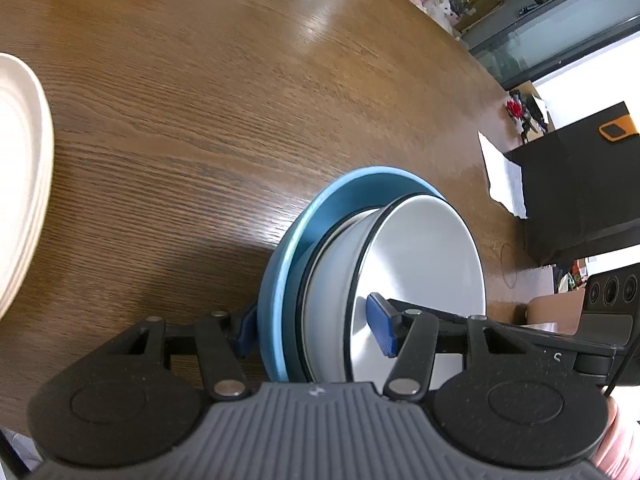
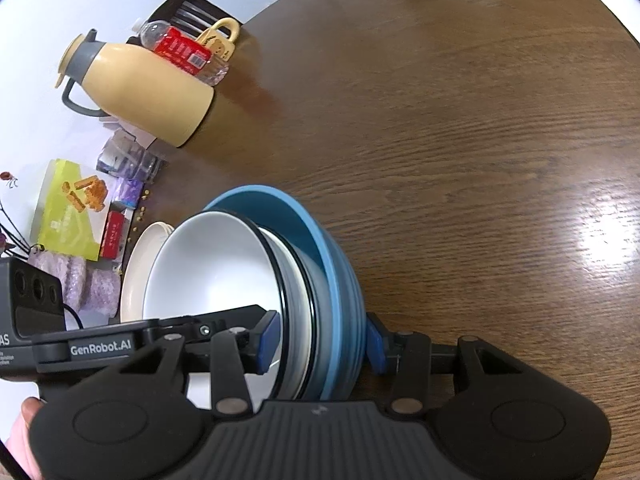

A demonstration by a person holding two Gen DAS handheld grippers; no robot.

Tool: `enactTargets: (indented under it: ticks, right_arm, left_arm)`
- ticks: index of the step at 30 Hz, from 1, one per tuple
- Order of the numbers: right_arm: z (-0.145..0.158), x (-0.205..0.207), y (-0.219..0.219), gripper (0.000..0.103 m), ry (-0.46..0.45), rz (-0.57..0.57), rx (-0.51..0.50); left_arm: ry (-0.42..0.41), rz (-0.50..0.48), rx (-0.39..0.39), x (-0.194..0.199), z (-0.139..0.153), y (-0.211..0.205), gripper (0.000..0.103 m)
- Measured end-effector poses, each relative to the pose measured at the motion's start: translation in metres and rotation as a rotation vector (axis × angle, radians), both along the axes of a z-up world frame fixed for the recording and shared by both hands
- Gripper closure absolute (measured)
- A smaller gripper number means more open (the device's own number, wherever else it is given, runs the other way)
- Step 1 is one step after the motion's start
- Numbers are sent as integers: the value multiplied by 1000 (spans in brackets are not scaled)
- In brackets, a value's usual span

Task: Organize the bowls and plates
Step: 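Lower the bowl stack onto the cream plates with both grippers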

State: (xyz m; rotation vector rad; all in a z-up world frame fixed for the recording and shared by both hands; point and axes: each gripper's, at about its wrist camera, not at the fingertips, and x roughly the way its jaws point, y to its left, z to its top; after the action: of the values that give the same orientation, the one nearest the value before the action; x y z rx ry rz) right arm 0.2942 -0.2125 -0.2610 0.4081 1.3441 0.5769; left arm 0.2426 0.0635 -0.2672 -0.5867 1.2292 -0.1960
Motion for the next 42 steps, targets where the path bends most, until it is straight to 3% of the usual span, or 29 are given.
enactTargets:
  ticks: [42]
  right_arm:
    - [20,15,136,59,-47,188,26]
  left_arm:
    - [-51,197,18,-34,23,110,47]
